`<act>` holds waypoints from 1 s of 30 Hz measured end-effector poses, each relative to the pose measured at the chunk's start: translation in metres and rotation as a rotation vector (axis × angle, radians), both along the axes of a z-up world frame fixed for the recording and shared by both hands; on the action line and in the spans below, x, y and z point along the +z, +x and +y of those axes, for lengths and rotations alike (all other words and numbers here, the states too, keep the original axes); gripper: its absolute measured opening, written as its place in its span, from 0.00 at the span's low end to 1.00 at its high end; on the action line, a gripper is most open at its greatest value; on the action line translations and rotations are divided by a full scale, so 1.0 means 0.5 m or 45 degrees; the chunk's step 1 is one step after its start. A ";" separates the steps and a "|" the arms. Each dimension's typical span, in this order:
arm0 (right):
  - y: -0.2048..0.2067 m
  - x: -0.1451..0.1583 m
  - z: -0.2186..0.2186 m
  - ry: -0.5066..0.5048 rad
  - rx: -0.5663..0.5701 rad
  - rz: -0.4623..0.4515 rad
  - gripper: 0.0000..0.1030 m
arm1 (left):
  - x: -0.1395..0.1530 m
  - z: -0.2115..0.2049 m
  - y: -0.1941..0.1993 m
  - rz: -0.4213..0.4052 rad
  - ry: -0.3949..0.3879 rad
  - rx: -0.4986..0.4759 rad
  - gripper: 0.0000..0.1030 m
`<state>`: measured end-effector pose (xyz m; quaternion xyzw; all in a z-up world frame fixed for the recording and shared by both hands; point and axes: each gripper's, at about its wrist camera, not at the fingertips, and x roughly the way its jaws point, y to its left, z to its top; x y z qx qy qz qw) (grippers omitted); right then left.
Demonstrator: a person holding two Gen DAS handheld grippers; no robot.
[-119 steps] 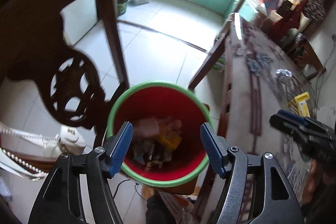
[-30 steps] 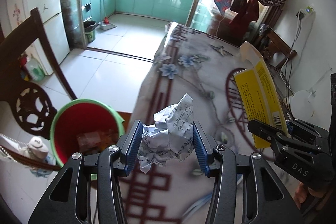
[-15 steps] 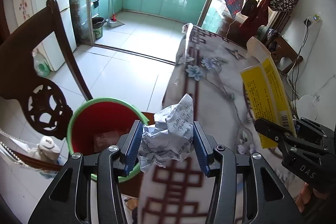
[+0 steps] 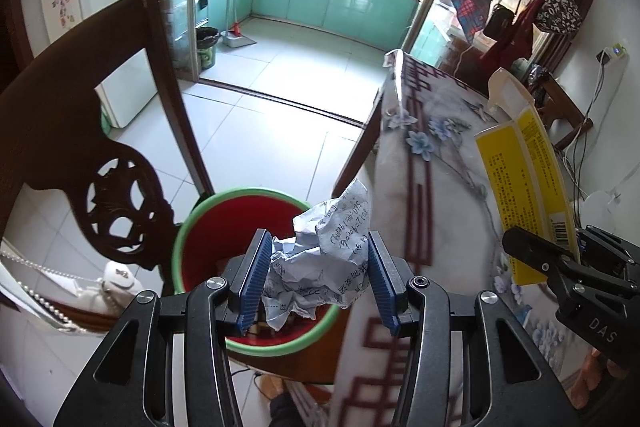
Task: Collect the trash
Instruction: 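Carry the white paper and yellow box over the red bucket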
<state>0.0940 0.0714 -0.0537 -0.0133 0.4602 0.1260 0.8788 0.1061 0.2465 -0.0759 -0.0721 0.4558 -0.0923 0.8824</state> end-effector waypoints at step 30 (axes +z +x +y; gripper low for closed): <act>0.084 -0.134 0.169 -0.035 0.116 0.210 0.31 | -0.136 0.138 0.071 0.193 0.045 0.154 0.45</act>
